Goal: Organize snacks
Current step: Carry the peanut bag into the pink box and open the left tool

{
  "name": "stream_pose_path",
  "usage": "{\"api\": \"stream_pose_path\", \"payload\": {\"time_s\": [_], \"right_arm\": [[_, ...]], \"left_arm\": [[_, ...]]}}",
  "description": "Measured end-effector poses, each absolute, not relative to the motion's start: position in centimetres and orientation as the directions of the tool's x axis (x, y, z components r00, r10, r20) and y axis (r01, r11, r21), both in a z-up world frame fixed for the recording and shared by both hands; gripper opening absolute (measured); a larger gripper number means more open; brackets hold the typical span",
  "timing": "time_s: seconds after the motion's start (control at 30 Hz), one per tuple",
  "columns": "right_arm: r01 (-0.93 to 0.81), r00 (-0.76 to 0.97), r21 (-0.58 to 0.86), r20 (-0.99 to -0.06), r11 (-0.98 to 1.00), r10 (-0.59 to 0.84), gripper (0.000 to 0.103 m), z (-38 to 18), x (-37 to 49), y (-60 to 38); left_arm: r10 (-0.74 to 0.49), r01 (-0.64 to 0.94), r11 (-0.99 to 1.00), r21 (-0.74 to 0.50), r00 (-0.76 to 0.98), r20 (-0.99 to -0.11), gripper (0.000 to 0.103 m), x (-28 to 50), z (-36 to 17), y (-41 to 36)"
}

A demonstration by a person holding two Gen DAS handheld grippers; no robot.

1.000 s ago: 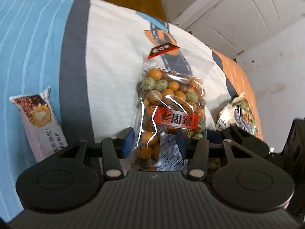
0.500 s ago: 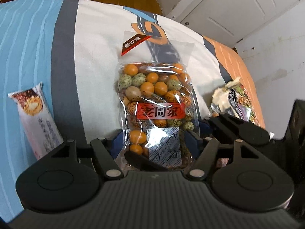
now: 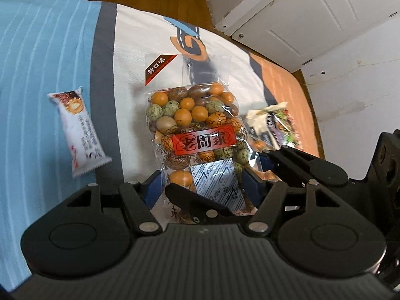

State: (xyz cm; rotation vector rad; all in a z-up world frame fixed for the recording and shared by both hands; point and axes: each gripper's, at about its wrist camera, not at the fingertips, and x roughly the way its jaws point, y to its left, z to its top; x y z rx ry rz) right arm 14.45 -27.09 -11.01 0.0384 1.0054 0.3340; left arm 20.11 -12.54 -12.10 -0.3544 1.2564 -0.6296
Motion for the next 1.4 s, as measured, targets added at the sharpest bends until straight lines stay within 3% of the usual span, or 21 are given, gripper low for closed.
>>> {"api": "stream_pose_path", "payload": {"time_s": [0.63, 0.97, 1.4], "right_arm": [[-0.322, 0.528, 0.184, -0.779, 0.929, 0.338, 0.081, -3.5, 7.0, -21.1], [-0.484, 0.539, 0.179, -0.71, 0.856, 0.453, 0.078, 0.0, 8.2, -12.1], [-0.691, 0.42, 0.173, -0.694, 0.701, 0.585, 0.075, -4.0, 15.4, -0.7]], "left_arm": [[-0.597, 0.269, 0.797, -0.541, 0.209, -0.775, 0.065, 11.7, -3.3, -5.6], [-0.549, 0.192, 0.835, -0.516, 0.376, -0.747, 0.065, 10.0, 0.8, 4.8], [-0.452, -0.006, 0.849, -0.528, 0.507, -0.734, 0.065, 13.4, -4.7, 16.2]]}}
